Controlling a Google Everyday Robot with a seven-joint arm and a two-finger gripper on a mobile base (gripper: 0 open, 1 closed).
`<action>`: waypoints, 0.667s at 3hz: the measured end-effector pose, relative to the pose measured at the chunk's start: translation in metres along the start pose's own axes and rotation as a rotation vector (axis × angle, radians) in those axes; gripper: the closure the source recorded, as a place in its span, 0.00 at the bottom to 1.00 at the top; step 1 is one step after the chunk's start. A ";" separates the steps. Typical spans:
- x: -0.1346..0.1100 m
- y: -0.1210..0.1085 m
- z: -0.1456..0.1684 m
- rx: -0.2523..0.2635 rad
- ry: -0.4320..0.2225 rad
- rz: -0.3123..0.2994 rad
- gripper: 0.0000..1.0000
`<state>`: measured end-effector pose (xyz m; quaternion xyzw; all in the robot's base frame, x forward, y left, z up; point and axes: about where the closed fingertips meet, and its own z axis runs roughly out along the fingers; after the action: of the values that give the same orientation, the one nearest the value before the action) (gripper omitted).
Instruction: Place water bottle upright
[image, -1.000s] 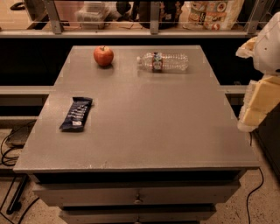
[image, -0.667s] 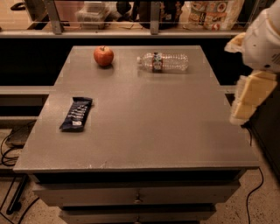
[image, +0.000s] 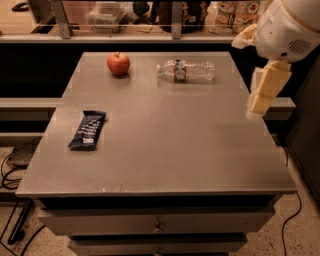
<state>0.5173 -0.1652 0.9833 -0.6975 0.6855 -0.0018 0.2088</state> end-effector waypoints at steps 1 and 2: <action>-0.006 -0.006 -0.006 0.019 -0.023 -0.001 0.00; -0.007 -0.015 0.005 0.005 -0.011 0.002 0.00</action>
Offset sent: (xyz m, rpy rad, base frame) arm 0.0318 0.0121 -0.0080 -0.0003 0.0260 -0.0012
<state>0.5326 -0.1575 0.9849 -0.6961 0.6852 0.0003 0.2144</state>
